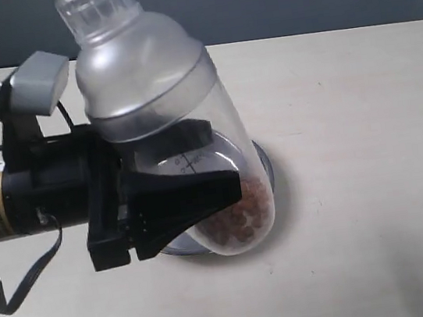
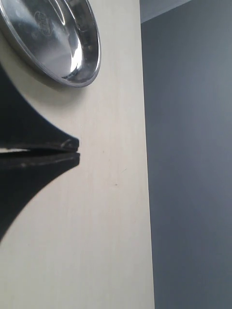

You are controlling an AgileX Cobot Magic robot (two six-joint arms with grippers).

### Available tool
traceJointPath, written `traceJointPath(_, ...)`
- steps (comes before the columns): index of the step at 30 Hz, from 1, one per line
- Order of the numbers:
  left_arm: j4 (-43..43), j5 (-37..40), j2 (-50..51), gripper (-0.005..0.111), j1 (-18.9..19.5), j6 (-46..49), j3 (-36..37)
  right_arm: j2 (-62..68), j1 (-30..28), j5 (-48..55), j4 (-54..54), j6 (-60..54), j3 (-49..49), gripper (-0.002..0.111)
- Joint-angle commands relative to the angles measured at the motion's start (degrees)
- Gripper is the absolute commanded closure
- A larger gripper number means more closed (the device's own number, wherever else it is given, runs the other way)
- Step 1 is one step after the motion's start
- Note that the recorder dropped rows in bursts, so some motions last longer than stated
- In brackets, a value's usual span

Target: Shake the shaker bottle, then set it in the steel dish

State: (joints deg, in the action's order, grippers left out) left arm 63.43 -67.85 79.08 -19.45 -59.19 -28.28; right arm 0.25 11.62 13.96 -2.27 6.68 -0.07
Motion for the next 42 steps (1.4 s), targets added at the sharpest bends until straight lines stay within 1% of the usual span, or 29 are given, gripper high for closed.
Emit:
traceJointPath(1,-1.65,-2.11,-2.81,0.106,-0.15,-1.64,-1.42,-0.25,-0.24,-0.87,-0.22,0.00,0.07,0.109)
traceJointPath(4,-0.64,-2.11,-3.05,0.106,-0.15,-5.21,-1.40,-0.25,-0.24,-0.87,-0.22,0.00,0.07,0.109)
traceJointPath(6,2.74,3.32,-3.05,0.106,-0.15,-8.12,-1.40,-0.25,-0.24,-0.74,-0.22,0.00,0.07,0.109)
traceJointPath(7,6.05,7.82,-3.05,0.106,-0.15,-9.67,-1.40,-0.25,-0.24,-0.74,-0.22,0.00,0.07,0.109)
traceJointPath(9,10.65,14.35,-3.05,0.106,-0.15,-11.43,-1.40,-0.25,-0.24,-0.74,-0.22,0.00,0.07,0.109)
traceJointPath(10,12.19,17.23,-3.05,0.106,-0.15,-11.82,-1.40,-0.25,-0.24,-0.74,-0.22,0.00,0.07,0.109)
traceJointPath(11,11.83,18.74,-3.05,0.106,-0.15,-11.82,-1.40,-0.25,-0.24,-0.74,-0.22,0.00,0.07,0.109)
traceJointPath(13,9.29,18.47,-3.44,0.106,-0.15,-10.60,-3.26,-0.25,-0.24,-0.74,-0.22,0.00,0.07,0.109)
traceJointPath(15,9.75,18.58,-4.97,0.106,-0.15,-10.19,-6.61,-0.25,-0.24,-0.74,-0.22,0.00,0.07,0.109)
traceJointPath(16,11.00,19.50,-6.11,0.106,-0.15,-10.76,-9.68,-0.25,-0.24,-0.74,-0.22,0.00,0.07,0.109)
traceJointPath(18,13.92,22.87,-8.41,0.106,-0.15,-15.43,-14.13,-0.25,-0.24,-0.74,-0.22,0.00,0.07,0.109)
traceJointPath(20,19.01,27.99,-10.56,0.106,-0.15,-20.34,-17.60,-0.25,-0.24,-0.74,-0.22,0.00,0.07,0.109)
traceJointPath(22,25.18,32.48,-11.04,0.106,-0.15,-24.93,-18.02,-0.25,-0.24,-0.74,-0.22,0.00,0.07,0.109)
traceJointPath(24,29.58,34.86,-9.30,0.106,-0.15,-29.92,-16.24,-0.25,-0.24,-0.74,-0.22,0.00,0.07,0.109)
traceJointPath(26,31.11,36.15,-6.07,0.106,-0.15,-33.88,-13.28,-0.25,-0.24,-0.74,-0.22,0.00,0.07,0.109)
traceJointPath(28,31.71,36.85,-1.96,0.106,-0.15,-34.69,-10.78,-0.25,-0.24,-0.86,-0.22,0.00,0.07,0.109)
traceJointPath(30,32.23,36.42,-1.01,0.106,-0.15,-36.28,-10.87,-0.25,-0.24,-0.86,-0.22,0.00,0.07,0.109)
traceJointPath(32,32.23,33.82,-2.98,0.106,-0.15,-38.72,-13.82,-0.25,-0.24,-0.86,-0.22,0.00,0.07,0.109)
traceJointPath(35,33.62,32.38,-9.74,0.106,-0.15,-39.83,-21.88,-0.25,-0.24,-0.86,-0.22,0.00,0.07,0.109)
traceJointPath(37,35.85,35.07,-13.33,0.106,-0.15,-41.30,-25.22,-0.25,-0.24,-0.86,-0.22,0.00,0.07,0.109)
traceJointPath(38,36.52,37.08,-14.44,0.106,-0.15,-43.45,-25.37,-0.25,-0.24,-0.86,-0.22,0.00,0.07,0.109)
traceJointPath(40,36.52,37.95,-13.71,0.106,-0.15,-45.48,-22.84,-0.25,-0.24,-0.86,-0.22,0.00,0.07,0.109)
traceJointPath(42,36.52,37.66,-11.20,0.106,-0.15,-45.53,-17.32,-0.25,-0.24,-0.86,-0.22,0.00,0.07,0.109)
